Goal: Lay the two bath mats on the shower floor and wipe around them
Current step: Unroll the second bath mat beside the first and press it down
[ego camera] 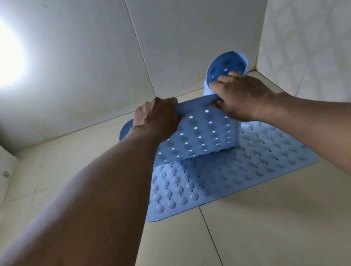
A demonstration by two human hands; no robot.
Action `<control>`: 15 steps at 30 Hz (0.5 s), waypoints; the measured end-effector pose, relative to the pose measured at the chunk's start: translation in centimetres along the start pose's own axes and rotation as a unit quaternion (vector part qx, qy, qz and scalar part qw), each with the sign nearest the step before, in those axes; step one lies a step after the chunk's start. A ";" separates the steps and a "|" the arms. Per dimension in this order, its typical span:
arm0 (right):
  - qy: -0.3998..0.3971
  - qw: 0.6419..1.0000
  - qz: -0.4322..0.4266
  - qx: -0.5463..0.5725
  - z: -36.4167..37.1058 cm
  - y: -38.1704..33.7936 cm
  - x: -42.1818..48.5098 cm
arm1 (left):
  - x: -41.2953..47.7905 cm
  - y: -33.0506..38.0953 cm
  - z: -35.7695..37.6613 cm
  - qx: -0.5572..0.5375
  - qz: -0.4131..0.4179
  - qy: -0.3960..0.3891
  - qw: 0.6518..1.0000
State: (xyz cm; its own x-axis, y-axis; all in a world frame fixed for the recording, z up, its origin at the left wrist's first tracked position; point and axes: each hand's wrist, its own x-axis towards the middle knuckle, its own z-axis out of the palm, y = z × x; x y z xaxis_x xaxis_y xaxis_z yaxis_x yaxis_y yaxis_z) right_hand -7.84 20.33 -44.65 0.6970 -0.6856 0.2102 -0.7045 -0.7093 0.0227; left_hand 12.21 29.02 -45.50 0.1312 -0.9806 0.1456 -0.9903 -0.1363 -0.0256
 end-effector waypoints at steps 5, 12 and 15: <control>-0.017 0.999 -0.038 -0.006 -1.0 -1.9 -2.0 | -5.5 0.9 -0.4 -0.003 -0.044 0.007 0.999; -0.168 0.985 -0.046 -0.019 -7.4 -4.1 -3.5 | -7.7 0.7 -7.3 -0.092 -0.094 -0.122 0.984; -0.254 0.966 -0.035 -0.039 -8.9 -4.2 -4.1 | -6.6 1.0 -8.1 -0.117 -0.082 -0.250 0.958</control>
State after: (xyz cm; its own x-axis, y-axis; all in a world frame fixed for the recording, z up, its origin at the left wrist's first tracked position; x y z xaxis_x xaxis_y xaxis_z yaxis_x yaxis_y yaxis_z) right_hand -8.90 27.61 -36.94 0.7045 -0.6432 -0.3001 -0.6479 -0.7554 0.0980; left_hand 10.00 36.48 -38.47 0.2325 -0.9015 -0.3650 -0.9299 -0.3160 0.1881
